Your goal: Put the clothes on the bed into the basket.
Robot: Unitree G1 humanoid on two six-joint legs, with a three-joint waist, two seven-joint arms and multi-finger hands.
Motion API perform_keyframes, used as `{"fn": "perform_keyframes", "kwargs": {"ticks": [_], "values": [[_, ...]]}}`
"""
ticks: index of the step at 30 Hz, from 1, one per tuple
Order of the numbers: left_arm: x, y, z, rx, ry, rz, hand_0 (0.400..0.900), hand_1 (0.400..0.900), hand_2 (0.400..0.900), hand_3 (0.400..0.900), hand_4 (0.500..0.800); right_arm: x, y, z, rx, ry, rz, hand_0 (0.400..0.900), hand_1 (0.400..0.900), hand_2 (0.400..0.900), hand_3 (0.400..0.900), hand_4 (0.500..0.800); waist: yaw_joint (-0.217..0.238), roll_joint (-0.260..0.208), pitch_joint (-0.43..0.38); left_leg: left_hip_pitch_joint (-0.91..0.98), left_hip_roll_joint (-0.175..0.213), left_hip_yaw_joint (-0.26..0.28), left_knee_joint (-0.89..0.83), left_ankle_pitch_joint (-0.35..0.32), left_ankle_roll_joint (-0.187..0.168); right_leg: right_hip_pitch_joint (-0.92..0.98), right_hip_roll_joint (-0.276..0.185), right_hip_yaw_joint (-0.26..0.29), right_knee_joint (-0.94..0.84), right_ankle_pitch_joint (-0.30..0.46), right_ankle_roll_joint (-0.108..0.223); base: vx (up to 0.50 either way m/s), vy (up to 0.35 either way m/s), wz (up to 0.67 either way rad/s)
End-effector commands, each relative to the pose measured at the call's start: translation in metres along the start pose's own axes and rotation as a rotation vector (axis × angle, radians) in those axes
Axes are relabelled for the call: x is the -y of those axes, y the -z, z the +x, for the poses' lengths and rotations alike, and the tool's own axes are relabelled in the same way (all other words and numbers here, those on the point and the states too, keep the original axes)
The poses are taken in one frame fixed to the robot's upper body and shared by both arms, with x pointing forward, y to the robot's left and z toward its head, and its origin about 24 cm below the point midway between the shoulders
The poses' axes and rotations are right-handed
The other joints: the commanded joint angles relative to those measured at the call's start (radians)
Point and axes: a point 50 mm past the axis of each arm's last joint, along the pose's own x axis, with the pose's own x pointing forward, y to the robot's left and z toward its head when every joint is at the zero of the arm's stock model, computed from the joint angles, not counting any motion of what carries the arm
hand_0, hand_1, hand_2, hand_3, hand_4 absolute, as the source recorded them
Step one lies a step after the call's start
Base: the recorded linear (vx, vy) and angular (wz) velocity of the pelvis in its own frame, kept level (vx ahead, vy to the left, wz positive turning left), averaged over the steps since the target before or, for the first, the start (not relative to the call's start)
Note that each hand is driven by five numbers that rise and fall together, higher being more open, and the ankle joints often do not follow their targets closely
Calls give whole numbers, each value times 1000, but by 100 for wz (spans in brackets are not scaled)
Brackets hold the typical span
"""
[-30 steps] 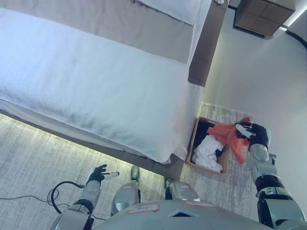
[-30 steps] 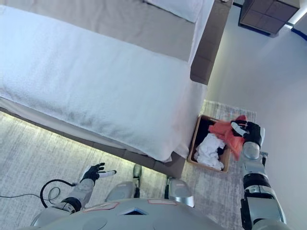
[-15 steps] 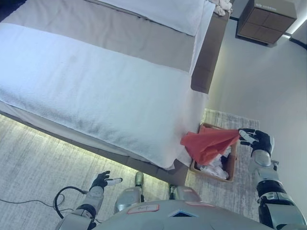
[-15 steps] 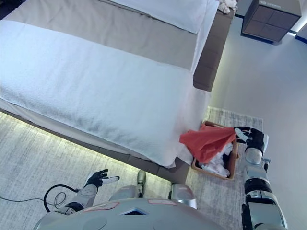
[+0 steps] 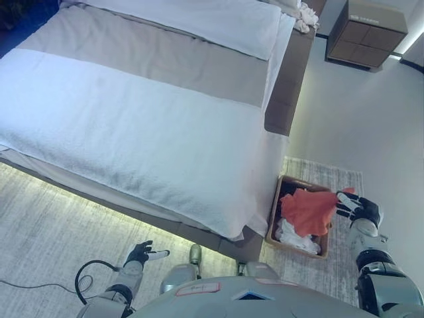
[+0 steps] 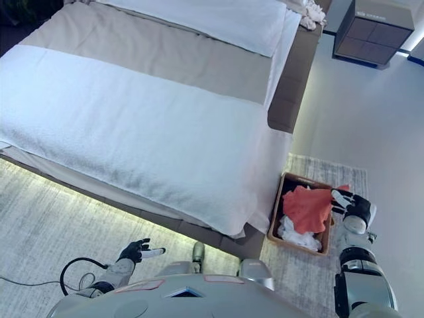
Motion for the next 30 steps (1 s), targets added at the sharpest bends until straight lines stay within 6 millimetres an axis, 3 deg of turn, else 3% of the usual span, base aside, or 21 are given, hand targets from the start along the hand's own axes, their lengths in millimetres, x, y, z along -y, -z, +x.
{"fn": "perform_keyframes", "kwargs": {"ticks": [1,2,9,19,23,30], "values": [[-5,3,1,-33,-24,13,900,900,900,900,800,25,-56,11,133,79,76,465,465,465,465,539,18,-30,-33,37,7,-24,6,-97,-11,48,-34,-11,5,-51,50,0,0,0],[-5,3,1,-35,-24,14,900,900,900,900,800,23,-57,11,130,70,77,900,900,900,900,800,19,-30,-34,38,7,-24,6,-96,-12,48,-34,-11,5,-51,49,0,0,0],[-5,5,1,-50,-17,18,900,900,900,900,800,18,-62,12,119,43,46,900,900,900,900,800,17,-34,-42,38,9,-23,6,-93,-15,51,-32,-9,5,-52,47,0,0,0],[-3,5,1,-39,-8,-9,900,900,900,900,800,11,-50,9,123,-9,-54,900,900,900,900,800,12,-35,-47,41,7,-21,6,-91,-14,55,-33,-9,5,-48,47,-5,0,-1],[0,7,0,-42,7,-21,900,900,900,900,800,7,-37,7,109,-30,-100,900,900,900,900,800,9,-33,-47,46,7,-18,6,-92,-13,60,-33,-5,5,-50,47,-9,0,-2],[0,8,0,-48,23,-35,900,900,900,900,800,-24,11,-5,31,-170,-258,900,900,900,900,800,2,-32,-45,49,6,-13,6,-89,-12,64,-33,-7,5,-50,46,-5,1,0]]}}
